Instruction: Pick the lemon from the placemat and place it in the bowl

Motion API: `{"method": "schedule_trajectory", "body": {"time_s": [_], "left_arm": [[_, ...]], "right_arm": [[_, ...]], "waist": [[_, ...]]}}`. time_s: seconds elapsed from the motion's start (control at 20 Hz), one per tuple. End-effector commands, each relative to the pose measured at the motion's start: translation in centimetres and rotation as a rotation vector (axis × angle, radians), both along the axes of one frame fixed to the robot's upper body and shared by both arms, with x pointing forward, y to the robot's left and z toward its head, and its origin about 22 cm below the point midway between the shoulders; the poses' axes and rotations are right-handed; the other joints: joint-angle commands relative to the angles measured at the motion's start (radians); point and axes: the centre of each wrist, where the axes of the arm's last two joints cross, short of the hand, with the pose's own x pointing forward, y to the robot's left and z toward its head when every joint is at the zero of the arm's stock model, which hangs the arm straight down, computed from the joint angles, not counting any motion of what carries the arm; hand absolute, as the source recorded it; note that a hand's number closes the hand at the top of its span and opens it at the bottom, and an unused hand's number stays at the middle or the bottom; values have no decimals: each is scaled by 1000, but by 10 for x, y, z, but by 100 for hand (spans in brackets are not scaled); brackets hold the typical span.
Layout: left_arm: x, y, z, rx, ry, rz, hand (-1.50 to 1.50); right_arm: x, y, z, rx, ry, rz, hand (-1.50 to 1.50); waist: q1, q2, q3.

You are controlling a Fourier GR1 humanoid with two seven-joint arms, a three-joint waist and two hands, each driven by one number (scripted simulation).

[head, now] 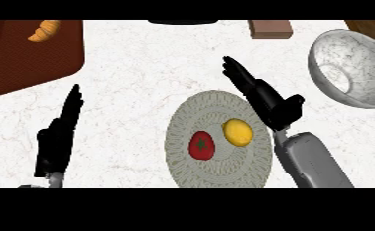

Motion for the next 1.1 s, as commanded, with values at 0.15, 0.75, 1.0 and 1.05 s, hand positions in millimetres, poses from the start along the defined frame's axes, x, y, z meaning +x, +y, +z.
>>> {"method": "schedule_trajectory", "body": {"time_s": [0.15, 0.75, 1.0, 1.05], "left_arm": [[18, -36, 11, -221, -25, -232, 0], [20, -58, -1, -395, 14, -389, 0], [28, -55, 6, -408, 8, -399, 0], [26, -61, 12, -411, 26, -390, 0]], "right_arm": [[-8, -44, 29, -196, -206, 0, 150], [-83, -52, 8, -512, -491, -112, -150], [-80, -63, 50, -911, -532, -238, -150], [-98, -55, 47, -947, -483, -227, -150]], "waist": [[-24, -32, 15], [-7, -32, 15], [-6, -35, 12], [-16, -41, 12]]}}
